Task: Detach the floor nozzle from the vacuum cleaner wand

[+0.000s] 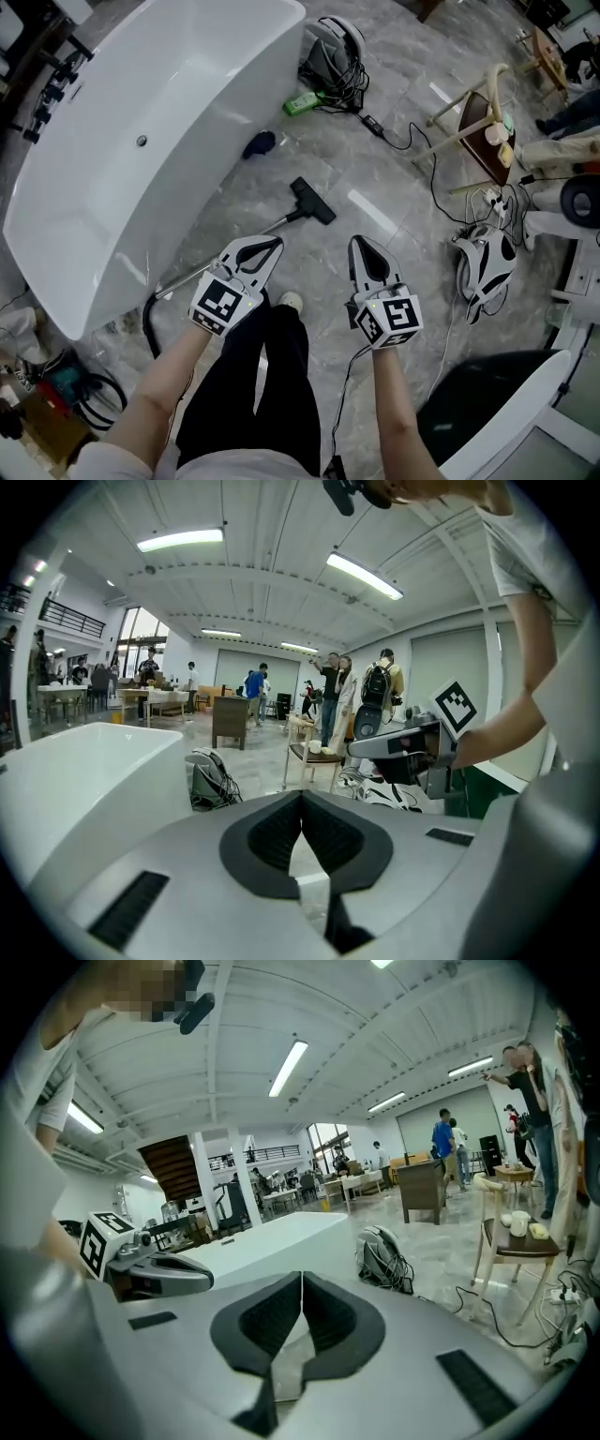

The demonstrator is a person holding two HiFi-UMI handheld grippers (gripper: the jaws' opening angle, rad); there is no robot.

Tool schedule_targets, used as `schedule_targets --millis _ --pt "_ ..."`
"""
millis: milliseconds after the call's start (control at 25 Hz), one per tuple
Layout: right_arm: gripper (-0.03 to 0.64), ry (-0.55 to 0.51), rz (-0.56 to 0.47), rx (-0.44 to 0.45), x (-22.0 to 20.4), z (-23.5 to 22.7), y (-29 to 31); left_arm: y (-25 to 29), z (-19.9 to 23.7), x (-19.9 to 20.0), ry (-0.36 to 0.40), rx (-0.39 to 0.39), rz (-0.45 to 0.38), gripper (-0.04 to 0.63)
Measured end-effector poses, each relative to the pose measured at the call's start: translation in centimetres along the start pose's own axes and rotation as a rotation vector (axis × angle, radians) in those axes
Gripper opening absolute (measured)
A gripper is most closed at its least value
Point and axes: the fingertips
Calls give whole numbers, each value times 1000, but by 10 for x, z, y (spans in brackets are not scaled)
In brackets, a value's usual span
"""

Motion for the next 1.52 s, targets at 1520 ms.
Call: schedule_targets --millis 1520 --pt "18 -345 259 372 -384 -66 268 234 153 -425 20 -109 286 12"
Point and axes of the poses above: the fingertips, and each gripper's own axes: y forward along the fingers, z to its left, x out of its top, and after that the axes turned 4 degrees about -y, right-handed
